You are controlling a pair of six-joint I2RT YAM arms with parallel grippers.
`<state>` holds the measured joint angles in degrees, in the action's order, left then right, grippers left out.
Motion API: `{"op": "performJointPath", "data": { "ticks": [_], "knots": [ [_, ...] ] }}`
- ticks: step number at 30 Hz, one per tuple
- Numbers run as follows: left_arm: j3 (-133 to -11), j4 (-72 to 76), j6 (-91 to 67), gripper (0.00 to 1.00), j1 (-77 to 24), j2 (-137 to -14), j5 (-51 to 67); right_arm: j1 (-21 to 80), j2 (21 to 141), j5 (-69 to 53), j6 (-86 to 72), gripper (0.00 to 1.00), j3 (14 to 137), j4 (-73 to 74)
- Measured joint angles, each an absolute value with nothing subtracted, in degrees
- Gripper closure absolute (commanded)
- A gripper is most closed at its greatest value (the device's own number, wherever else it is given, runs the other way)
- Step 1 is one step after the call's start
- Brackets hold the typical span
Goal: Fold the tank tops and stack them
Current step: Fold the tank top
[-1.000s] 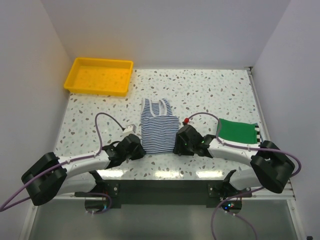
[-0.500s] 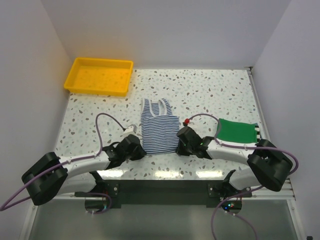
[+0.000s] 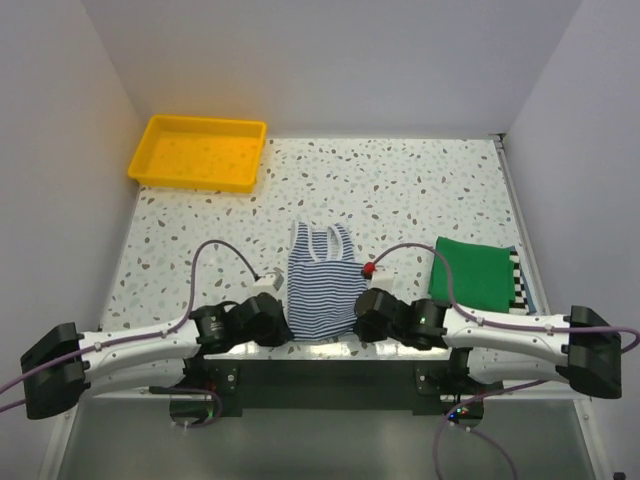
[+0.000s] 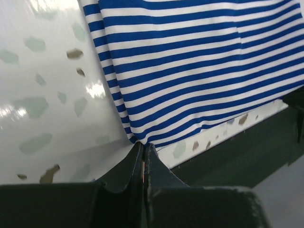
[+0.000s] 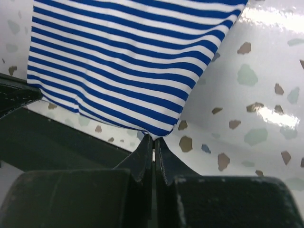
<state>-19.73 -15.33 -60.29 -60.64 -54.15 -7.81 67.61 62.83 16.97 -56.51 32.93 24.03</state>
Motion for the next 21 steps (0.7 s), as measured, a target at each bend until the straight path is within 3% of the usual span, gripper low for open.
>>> {"op": "performJointPath", "data": {
  "ticks": [6,13,21],
  "knots": [
    [-26.13,-27.18,-65.80,1.00,-69.69,-48.56,-10.98,73.67,57.36,21.19,-60.05,1.00,37.32,35.03],
    [-45.87,-36.53,-67.61,1.00,-69.21,-47.37,-19.57,72.82,57.41,27.51,-58.33,1.00,52.77,43.31],
    [-52.60,-28.60,-55.70,1.00,-42.68,-57.04,-14.22,51.07,69.97,22.11,-45.76,1.00,62.83,38.00]
  ]
}}
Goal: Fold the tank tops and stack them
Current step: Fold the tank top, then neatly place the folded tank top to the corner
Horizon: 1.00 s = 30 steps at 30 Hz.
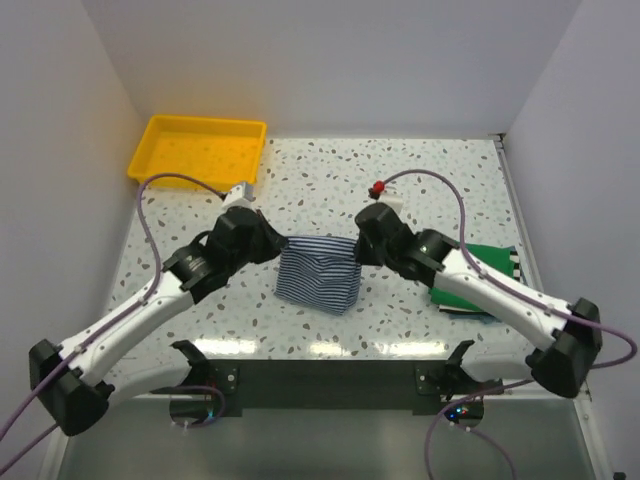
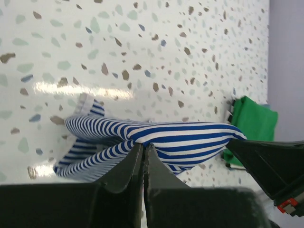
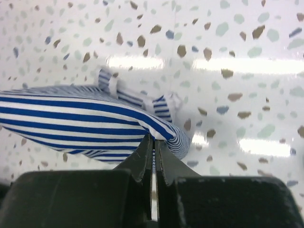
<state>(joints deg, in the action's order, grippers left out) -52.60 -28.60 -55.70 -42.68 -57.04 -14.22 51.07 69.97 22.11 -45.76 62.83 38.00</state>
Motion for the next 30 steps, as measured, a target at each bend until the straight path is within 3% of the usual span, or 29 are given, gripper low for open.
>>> {"op": "performJointPath", "data": {
  "ticks": [4,7,8,11,12,18,23,30],
  "knots": [
    [-52.60,-19.00,-51.03,1.00,-34.24,-70.17,-8.36,42.17,83.55,16.88,-40.03,0.99,67.59,32.51],
    [-52.58,-11.99,-48.56,0.91,-29.67,-81.84,-3.62,36.77,92.86,13.39,-37.74,0.76,69.43,29.76],
    [-52.82,-10.37,-47.88,0.72,-28.58,-85.27,-2.35,35.31,95.20,12.45,-37.17,0.56,69.65,29.04],
    [-53.60,-8.49,-45.74,0.48,-26.02,-93.56,0.05,32.32,100.03,12.05,-35.22,0.40,71.05,29.78],
    [-53.60,-8.60,-45.17,0.44,-25.34,-94.48,0.45,31.59,100.82,12.12,-34.79,0.36,71.61,30.17],
    [-53.25,-8.84,-43.88,0.40,-24.23,-86.91,-0.86,31.53,94.13,11.86,-32.67,0.37,69.36,29.04],
    [-43.27,-5.34,-44.27,0.39,-24.34,-74.70,-1.56,34.52,87.59,9.45,-32.88,0.33,59.94,24.43],
    [-36.88,-3.81,-44.45,0.42,-24.34,-81.58,-1.58,37.58,92.51,7.51,-33.85,0.42,55.18,20.91]
  ]
}}
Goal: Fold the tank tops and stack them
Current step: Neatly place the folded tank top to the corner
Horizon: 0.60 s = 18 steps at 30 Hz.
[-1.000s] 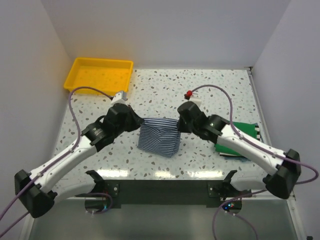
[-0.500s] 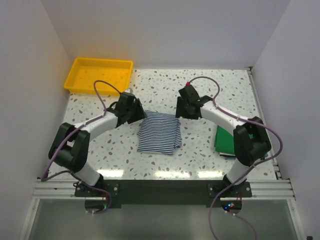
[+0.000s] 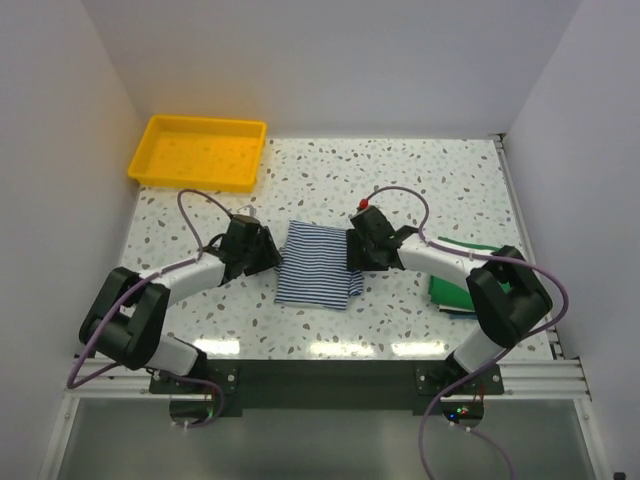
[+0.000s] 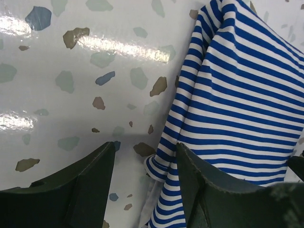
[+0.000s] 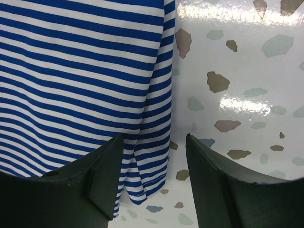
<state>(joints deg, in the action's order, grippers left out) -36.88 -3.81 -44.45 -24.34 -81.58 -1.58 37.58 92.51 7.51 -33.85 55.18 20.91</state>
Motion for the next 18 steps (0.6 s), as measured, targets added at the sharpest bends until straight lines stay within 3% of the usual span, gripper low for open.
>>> {"op": "performJointPath", "data": {
  "ticks": [8,15,18],
  "knots": [
    [-36.84,0.27,-44.62,0.58,-24.34,-85.08,-0.86,38.15,92.86,7.29,-35.44,0.44,53.76,17.76],
    [-36.40,3.09,-45.98,0.88,-26.02,-86.39,0.89,38.35,94.04,6.35,-36.93,0.46,53.12,15.40],
    [-35.83,3.68,-47.05,0.95,-29.19,-86.39,0.82,38.35,95.09,6.28,-37.17,0.46,53.12,15.09]
  ]
}}
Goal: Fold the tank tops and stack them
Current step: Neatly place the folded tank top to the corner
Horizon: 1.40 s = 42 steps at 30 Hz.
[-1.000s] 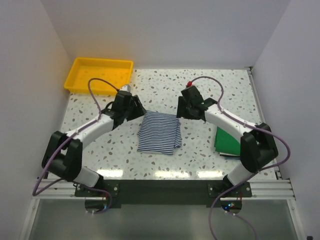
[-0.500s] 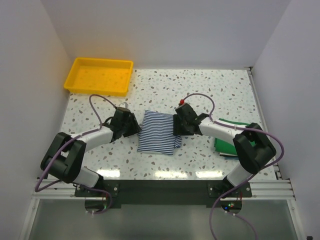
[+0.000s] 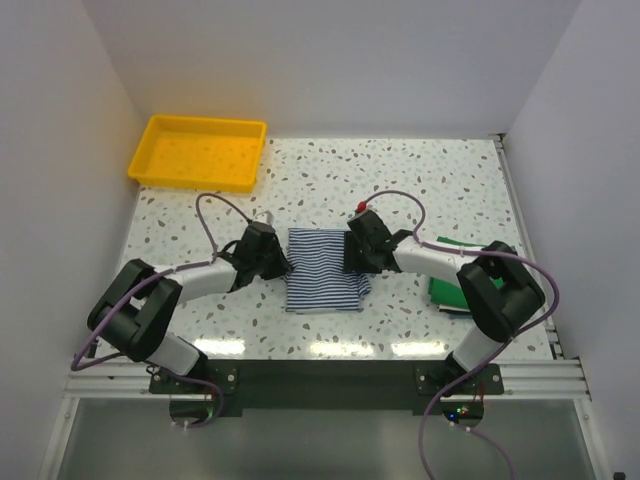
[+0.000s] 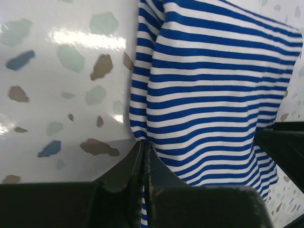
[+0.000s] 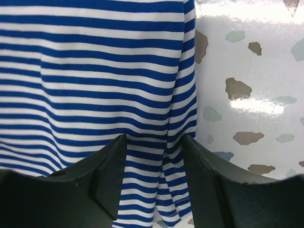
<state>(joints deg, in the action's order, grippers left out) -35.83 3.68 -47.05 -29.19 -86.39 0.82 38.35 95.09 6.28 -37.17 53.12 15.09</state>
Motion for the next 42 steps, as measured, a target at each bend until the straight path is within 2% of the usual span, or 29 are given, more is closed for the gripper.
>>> {"op": "performJointPath", "data": {
  "ticks": [6,12,18,22,27,29,36,37,38,42],
  "knots": [
    [-34.33,3.99,-48.51,1.00,-32.73,-85.80,1.21,38.17,95.31,6.26,-37.21,0.42,53.12,15.07],
    [-33.04,5.21,-50.52,1.00,-34.65,-85.10,2.57,37.41,95.33,6.13,-36.10,0.41,53.84,15.79],
    [-27.81,10.07,-57.56,0.99,-41.01,-82.63,3.68,36.07,98.02,6.72,-33.26,0.34,62.57,18.94],
    [-26.92,11.31,-60.66,0.94,-46.52,-82.06,3.68,34.98,98.00,8.10,-31.68,0.29,67.61,21.52],
    [-27.66,10.39,-60.90,0.84,-49.54,-81.21,4.73,32.08,93.82,9.74,-31.00,0.24,67.68,25.04],
    [-27.77,8.08,-60.36,0.78,-49.54,-78.63,4.67,30.98,89.82,10.11,-31.07,0.22,65.56,26.24],
    [-30.79,-1.67,-56.42,0.77,-49.54,-67.61,3.73,30.61,69.97,8.93,-34.85,0.17,49.50,28.67],
    [-31.09,-2.85,-55.86,0.74,-49.54,-66.24,3.44,30.65,67.61,8.45,-35.59,0.17,47.29,29.21],
    [-31.40,-4.21,-55.29,0.65,-49.54,-65.01,2.94,30.63,65.58,8.10,-36.27,0.16,45.30,29.89],
    [-33.87,-8.75,-52.18,0.55,-48.58,-64.29,0.10,30.63,60.99,6.33,-39.16,0.14,39.35,31.40]
  ]
}}
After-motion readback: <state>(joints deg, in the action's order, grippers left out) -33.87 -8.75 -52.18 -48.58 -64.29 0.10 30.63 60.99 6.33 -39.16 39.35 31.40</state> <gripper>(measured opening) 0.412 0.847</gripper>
